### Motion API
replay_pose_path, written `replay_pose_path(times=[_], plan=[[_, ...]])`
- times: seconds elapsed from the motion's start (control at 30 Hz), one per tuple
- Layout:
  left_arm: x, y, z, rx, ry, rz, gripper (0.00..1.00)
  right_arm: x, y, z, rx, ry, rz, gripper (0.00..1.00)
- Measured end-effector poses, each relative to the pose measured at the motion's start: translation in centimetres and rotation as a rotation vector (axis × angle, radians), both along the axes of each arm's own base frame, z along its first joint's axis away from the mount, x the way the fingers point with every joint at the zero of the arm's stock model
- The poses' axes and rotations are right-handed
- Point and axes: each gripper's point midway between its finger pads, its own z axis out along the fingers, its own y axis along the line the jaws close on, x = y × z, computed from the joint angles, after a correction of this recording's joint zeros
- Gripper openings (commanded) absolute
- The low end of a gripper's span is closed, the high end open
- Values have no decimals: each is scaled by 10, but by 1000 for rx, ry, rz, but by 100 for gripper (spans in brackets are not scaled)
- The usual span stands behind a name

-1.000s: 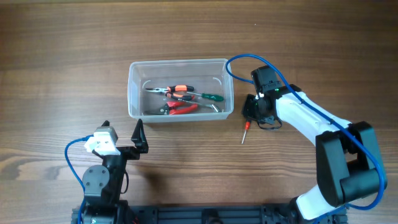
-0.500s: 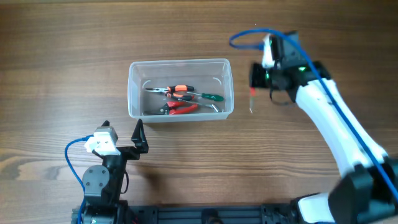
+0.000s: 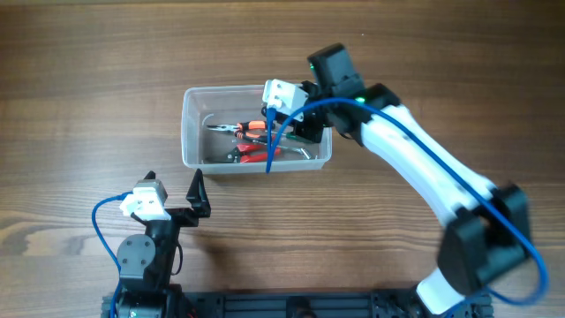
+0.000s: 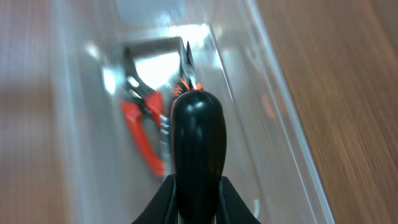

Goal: Pack container
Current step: 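Place the red-black screwdriver into the container and open the gripper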

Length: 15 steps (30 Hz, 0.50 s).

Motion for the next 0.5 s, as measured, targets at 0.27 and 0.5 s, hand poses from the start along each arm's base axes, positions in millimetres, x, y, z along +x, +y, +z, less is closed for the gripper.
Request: replay_pose_path(times=[0.27,0.5], plan=[[0,0,0,0,0,0,100,30,-1,-70,-80,-26,50,51],[0,0,0,0,0,0,100,48,2,-58,-14,-18,-123,100]])
